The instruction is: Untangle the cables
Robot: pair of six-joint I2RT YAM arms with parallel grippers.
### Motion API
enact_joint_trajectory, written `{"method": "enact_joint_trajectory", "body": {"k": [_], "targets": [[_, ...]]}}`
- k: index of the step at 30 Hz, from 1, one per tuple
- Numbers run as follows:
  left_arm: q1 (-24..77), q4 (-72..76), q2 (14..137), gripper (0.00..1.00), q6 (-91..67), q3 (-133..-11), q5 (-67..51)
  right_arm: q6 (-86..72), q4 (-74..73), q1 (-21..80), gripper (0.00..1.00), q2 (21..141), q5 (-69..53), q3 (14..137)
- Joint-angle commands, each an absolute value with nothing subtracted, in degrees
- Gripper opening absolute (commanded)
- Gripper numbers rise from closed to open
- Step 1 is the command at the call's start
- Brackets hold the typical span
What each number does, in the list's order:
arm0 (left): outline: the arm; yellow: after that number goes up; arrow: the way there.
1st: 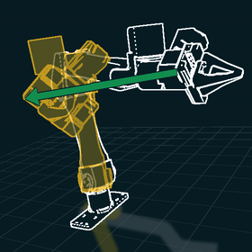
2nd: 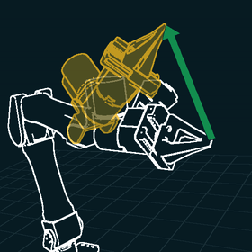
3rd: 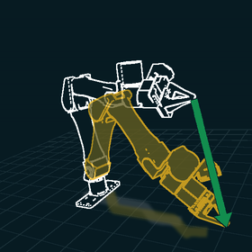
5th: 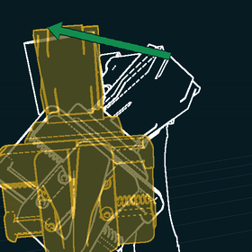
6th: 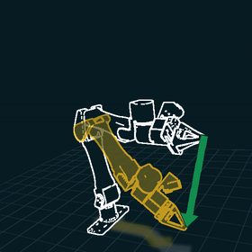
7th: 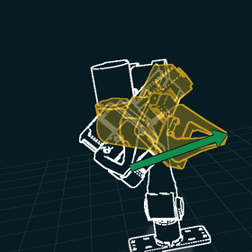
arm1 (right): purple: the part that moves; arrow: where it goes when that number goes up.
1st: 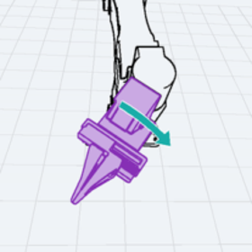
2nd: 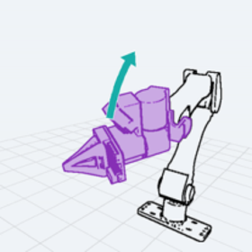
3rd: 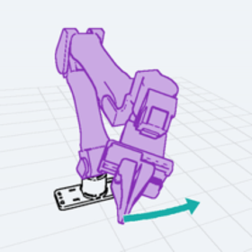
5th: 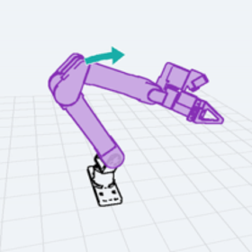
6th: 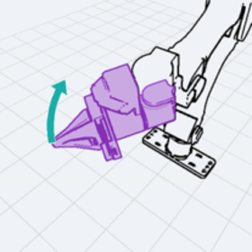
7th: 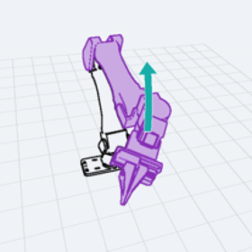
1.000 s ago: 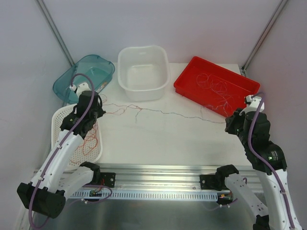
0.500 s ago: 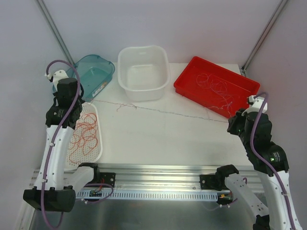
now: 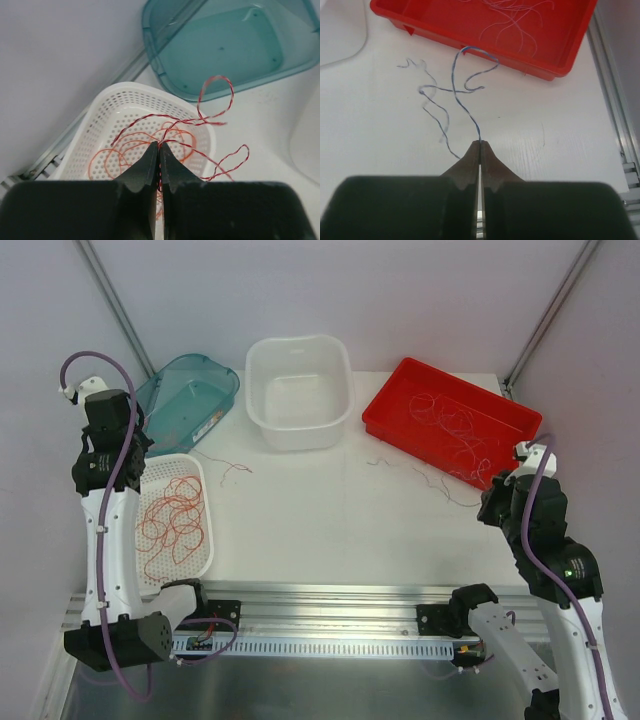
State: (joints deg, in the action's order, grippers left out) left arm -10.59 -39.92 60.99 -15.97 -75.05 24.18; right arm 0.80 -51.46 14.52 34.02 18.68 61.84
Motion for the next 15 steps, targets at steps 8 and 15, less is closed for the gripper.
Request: {"method": "enact_joint_trajectory", "body": {"k": [8, 15], "targets": [[-10.81, -39.90, 61.70, 0.00, -20.83, -84.46, 2.55, 2.90, -45.44, 14.15, 0.01, 36.21, -8.33, 59.68], [-10.90, -37.89, 68.02, 0.00, -24.51, -88.59, 3.43, 1.06, -39.64, 14.24, 0.01, 36.83, -17.74, 53.27]]}}
